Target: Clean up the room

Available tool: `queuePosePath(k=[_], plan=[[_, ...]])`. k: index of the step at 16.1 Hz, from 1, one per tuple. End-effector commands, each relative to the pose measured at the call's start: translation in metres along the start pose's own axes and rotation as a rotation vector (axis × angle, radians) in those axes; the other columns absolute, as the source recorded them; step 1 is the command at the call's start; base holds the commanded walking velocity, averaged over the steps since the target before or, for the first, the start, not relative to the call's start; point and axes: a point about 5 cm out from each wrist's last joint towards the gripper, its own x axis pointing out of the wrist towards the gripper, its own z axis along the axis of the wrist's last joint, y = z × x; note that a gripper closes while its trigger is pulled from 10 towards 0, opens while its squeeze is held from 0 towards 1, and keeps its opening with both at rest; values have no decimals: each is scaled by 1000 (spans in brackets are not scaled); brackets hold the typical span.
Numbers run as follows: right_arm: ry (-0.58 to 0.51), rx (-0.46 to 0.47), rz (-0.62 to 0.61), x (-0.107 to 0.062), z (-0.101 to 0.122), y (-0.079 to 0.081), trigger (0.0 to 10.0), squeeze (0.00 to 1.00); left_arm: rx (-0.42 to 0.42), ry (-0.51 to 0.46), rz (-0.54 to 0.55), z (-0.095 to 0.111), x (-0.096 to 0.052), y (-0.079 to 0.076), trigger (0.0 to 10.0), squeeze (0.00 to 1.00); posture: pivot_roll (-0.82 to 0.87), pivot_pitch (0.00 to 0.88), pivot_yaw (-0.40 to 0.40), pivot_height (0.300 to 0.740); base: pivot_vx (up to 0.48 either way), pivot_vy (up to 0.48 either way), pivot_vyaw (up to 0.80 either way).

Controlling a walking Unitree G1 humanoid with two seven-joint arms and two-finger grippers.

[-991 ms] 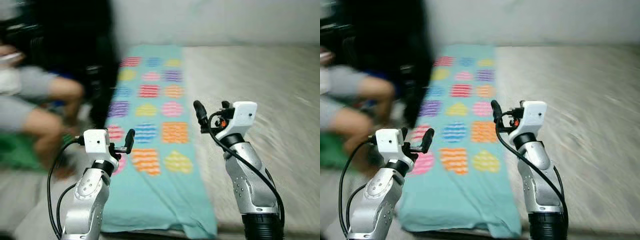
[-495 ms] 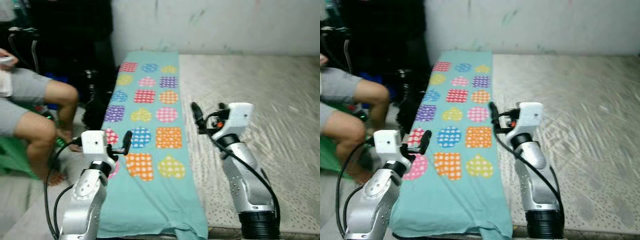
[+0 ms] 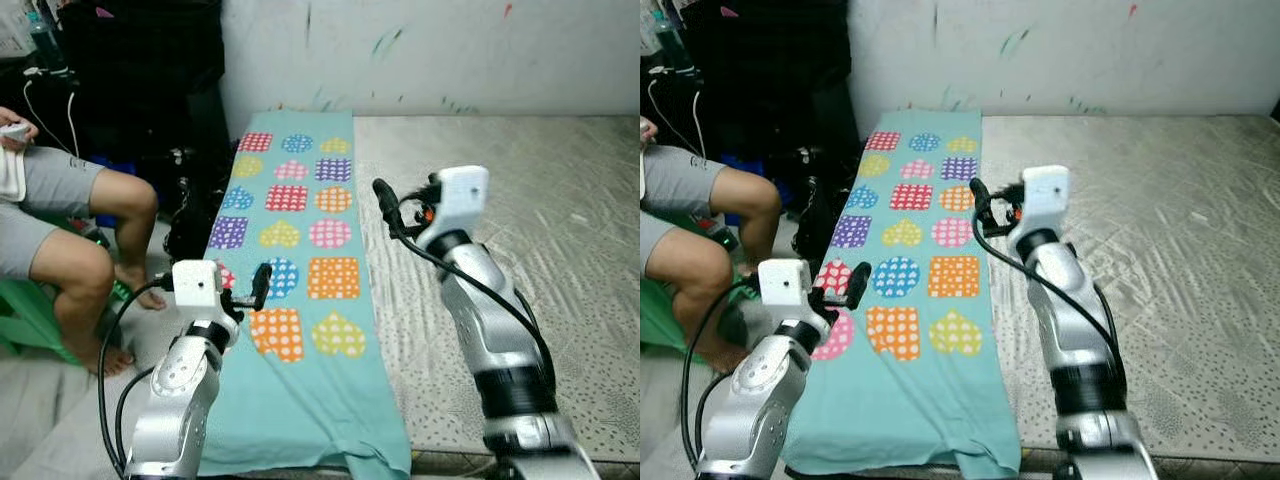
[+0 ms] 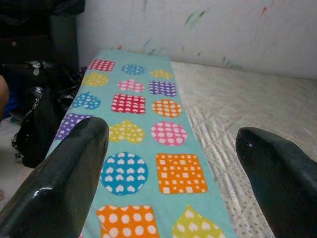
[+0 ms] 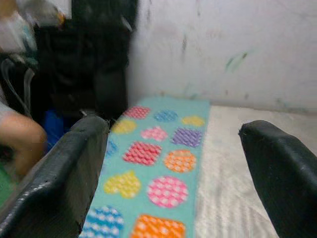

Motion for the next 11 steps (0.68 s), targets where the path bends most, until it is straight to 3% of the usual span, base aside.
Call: queuePosePath(k=[1, 4, 7, 11], plan=[[19, -74, -22, 5, -5, 3, 10000, 0, 9, 2, -1, 0, 2, 3, 10000, 0, -134, 0, 78, 740, 0, 0, 0], [-76, -163, -16, 5, -5, 9, 10000, 0, 8, -32, 9, 4, 2, 3, 10000, 0, -135, 0, 78, 740, 0, 0, 0], [-67, -20, 34, -7, -8, 12, 10000, 0, 18, -75, 50, 9, -7, 9, 10000, 0, -126, 0, 62, 740, 0, 0, 0], [-21, 35, -159, -43, -40, 7, 10000, 0, 11, -78, 126, 8, -18, 16, 10000, 0, -115, 0, 42, 740, 0, 0, 0]])
